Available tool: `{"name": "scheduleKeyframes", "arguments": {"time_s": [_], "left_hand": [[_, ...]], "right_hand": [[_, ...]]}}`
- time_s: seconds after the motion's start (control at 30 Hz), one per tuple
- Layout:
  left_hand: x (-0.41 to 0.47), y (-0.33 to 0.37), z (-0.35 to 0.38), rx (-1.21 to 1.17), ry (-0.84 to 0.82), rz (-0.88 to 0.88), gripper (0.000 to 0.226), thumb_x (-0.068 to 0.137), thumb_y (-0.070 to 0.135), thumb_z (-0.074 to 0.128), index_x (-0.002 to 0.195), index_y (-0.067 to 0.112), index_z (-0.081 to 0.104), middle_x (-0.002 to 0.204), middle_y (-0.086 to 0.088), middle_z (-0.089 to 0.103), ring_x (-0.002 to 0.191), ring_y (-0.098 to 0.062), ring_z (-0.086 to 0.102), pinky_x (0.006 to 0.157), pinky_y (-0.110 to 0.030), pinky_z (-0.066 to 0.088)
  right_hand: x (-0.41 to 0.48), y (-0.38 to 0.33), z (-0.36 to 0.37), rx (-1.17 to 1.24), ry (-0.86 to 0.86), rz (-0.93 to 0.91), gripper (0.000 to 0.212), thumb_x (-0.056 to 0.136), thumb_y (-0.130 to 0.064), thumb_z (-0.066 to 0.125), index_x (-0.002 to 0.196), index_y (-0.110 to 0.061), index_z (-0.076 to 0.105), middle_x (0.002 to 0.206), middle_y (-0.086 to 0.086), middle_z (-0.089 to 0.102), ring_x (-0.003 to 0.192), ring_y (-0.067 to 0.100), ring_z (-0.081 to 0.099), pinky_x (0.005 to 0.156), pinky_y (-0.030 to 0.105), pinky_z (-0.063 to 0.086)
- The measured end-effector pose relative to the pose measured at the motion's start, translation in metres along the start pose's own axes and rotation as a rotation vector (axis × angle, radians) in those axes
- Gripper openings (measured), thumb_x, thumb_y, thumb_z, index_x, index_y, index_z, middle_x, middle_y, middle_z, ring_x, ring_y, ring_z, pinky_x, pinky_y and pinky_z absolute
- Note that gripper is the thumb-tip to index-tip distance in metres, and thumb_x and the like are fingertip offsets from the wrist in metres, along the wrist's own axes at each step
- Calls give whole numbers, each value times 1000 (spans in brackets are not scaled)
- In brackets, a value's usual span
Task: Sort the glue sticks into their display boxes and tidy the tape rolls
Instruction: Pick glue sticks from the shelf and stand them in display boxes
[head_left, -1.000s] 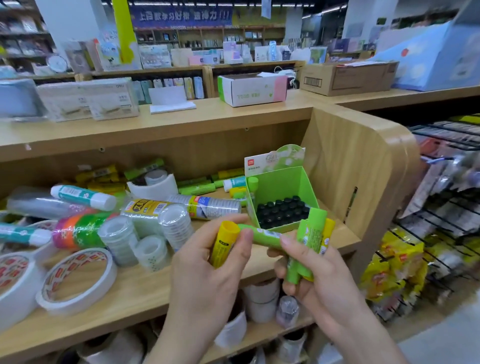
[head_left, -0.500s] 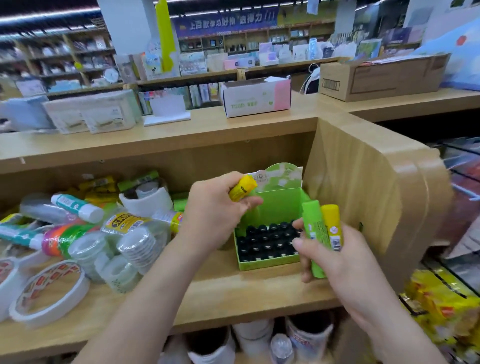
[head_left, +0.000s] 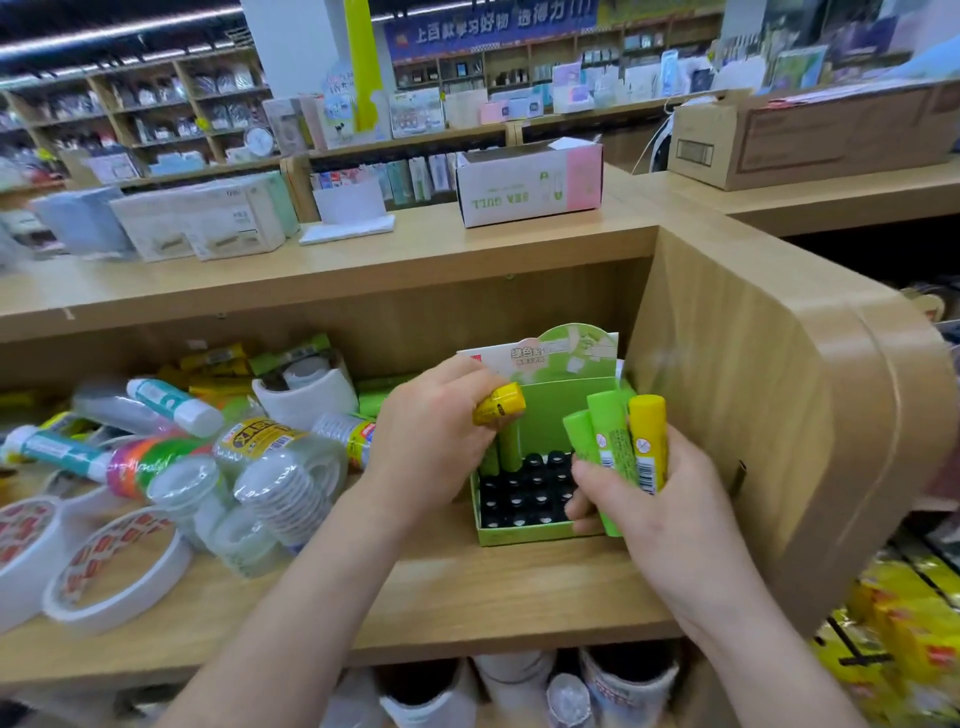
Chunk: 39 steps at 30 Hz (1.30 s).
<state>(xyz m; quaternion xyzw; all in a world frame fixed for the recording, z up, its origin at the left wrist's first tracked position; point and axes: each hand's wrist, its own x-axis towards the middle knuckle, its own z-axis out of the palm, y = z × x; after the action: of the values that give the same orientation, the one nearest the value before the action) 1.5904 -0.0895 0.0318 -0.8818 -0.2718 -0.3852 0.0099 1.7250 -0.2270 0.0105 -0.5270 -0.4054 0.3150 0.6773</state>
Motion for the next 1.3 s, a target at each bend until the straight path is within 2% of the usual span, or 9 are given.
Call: {"name": "scheduleKeyframes", "arguments": {"time_s": [0.33, 0.5, 0.6, 0.7, 0.83, 0.97, 1.07, 1.2, 1.3], "left_hand": [[-6, 5, 1, 7, -31, 14, 23, 71, 22, 47, 78, 12, 66, 85, 3, 64, 76, -23, 58, 55, -40, 51], [-17, 4, -6, 117, 6, 52, 35, 66, 16, 69, 101, 19, 73, 103, 8, 68, 83, -19, 59, 63, -36, 54], [-23, 31, -14, -195, 153, -153, 14, 80, 24, 71, 94, 20, 73, 85, 12, 70, 77, -6, 63, 69, -25, 51], [-23, 58, -19, -644, 19, -459, 21, 76, 38, 72, 92, 25, 70, 65, 12, 64, 59, -5, 56, 61, -17, 48], [-21, 61, -21, -1055, -67, -626, 20, 76, 14, 73, 94, 10, 69, 64, -3, 64, 45, -20, 51, 45, -25, 47], [-24, 52, -22, -966, 46, -563, 22, 69, 18, 80, 91, 15, 75, 76, 1, 73, 70, -9, 65, 66, -22, 52], [-25, 37, -30, -921, 192, -546, 24, 70, 19, 82, 93, 19, 75, 88, -5, 75, 82, -22, 70, 78, -36, 58], [-33, 19, -32, -740, 168, -522, 20, 74, 26, 79, 92, 32, 74, 81, -13, 72, 83, -36, 66, 79, -44, 56], [-44, 18, -24, -639, 109, -499, 21, 76, 16, 80, 91, 29, 72, 83, 0, 73, 82, -20, 68, 78, -35, 54]], "right_hand": [[1, 10, 4, 112, 53, 18, 15, 82, -5, 70, 96, -7, 65, 79, 8, 73, 69, 21, 71, 60, 27, 57], [-1, 9, 8, 246, 3, 74, 27, 75, -22, 65, 96, -4, 67, 87, 13, 74, 70, 24, 70, 59, 31, 57], [-4, 7, 11, 296, -52, 96, 27, 77, -22, 61, 98, -5, 66, 87, 13, 73, 66, 21, 66, 54, 29, 54], [-6, 5, 14, 318, -136, 85, 20, 80, -20, 61, 98, -13, 67, 82, 10, 70, 65, 22, 65, 54, 30, 53], [-8, 0, 16, 252, -211, 42, 27, 84, -19, 60, 111, -21, 59, 87, 8, 70, 64, 27, 65, 55, 36, 55], [-7, -5, 15, 172, -187, 45, 41, 91, -18, 55, 124, -42, 47, 96, 7, 72, 64, 32, 70, 53, 39, 58], [-1, -7, 9, 98, -113, -53, 31, 92, -24, 53, 117, -42, 49, 88, 10, 71, 67, 30, 71, 51, 33, 56], [15, -8, 5, -110, -49, -210, 19, 95, -30, 52, 112, -36, 51, 76, 7, 69, 61, 20, 66, 52, 26, 49], [27, -6, 9, -294, 29, -329, 8, 96, -33, 54, 104, -32, 58, 72, -3, 64, 67, 11, 60, 64, 20, 48]]}}
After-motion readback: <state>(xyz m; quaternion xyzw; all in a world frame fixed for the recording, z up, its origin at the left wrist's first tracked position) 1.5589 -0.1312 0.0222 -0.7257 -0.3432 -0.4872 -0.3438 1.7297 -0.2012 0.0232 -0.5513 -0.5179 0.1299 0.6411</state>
